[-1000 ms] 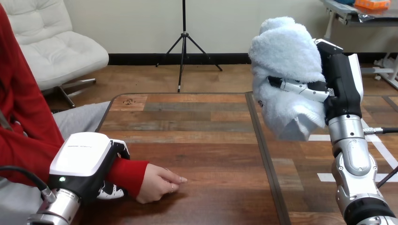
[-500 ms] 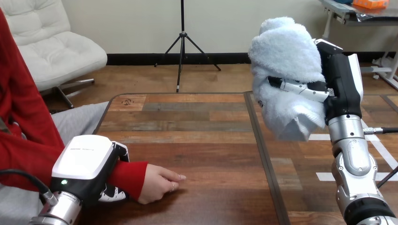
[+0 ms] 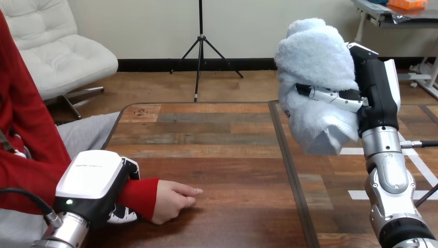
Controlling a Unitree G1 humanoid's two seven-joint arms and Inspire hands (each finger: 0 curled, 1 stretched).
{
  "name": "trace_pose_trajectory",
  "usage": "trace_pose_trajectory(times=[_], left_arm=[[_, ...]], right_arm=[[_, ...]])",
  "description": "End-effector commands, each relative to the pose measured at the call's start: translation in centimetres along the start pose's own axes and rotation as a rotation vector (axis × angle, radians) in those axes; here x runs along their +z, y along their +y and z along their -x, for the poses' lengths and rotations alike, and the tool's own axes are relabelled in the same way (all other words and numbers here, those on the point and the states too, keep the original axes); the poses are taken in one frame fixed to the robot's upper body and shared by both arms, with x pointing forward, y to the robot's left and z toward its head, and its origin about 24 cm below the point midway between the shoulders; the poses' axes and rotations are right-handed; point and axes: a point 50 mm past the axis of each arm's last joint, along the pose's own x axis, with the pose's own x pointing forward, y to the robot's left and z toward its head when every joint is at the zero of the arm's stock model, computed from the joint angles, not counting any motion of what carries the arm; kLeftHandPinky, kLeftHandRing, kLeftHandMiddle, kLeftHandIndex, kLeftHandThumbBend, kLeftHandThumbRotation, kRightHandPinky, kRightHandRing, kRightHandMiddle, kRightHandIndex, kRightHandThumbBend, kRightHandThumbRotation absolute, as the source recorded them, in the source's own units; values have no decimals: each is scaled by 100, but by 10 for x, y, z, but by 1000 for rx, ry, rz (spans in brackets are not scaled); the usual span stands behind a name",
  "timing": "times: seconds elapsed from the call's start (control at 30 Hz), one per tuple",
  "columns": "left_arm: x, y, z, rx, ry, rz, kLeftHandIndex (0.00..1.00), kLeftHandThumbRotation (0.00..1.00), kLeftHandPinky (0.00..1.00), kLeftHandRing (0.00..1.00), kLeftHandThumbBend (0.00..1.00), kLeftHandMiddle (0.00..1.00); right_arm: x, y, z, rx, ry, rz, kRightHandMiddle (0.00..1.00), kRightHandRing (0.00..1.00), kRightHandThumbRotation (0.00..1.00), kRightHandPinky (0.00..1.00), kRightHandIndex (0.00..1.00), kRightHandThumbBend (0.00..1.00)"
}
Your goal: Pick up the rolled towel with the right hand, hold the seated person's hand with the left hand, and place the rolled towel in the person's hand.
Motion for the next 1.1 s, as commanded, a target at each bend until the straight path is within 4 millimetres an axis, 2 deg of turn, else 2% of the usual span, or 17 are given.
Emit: trace_pose_trajectory(times=[0.0, 0.67, 1.07], left_arm=[[1, 20, -13, 90, -20, 0, 36, 0, 24, 28, 66, 33], [0, 18, -14, 27, -13, -19, 35, 0, 24, 29, 66, 34], [0, 15, -14, -34, 17, 5, 42, 0, 28, 34, 76, 39]], right_arm=[[19, -4, -14, -24, -95, -10, 36, 29, 0, 24, 41, 81], [19, -4, -14, -24, -92, -5, 36, 29, 0, 23, 41, 80], [20, -4, -15, -25, -94, -12, 36, 29, 0, 24, 41, 80]])
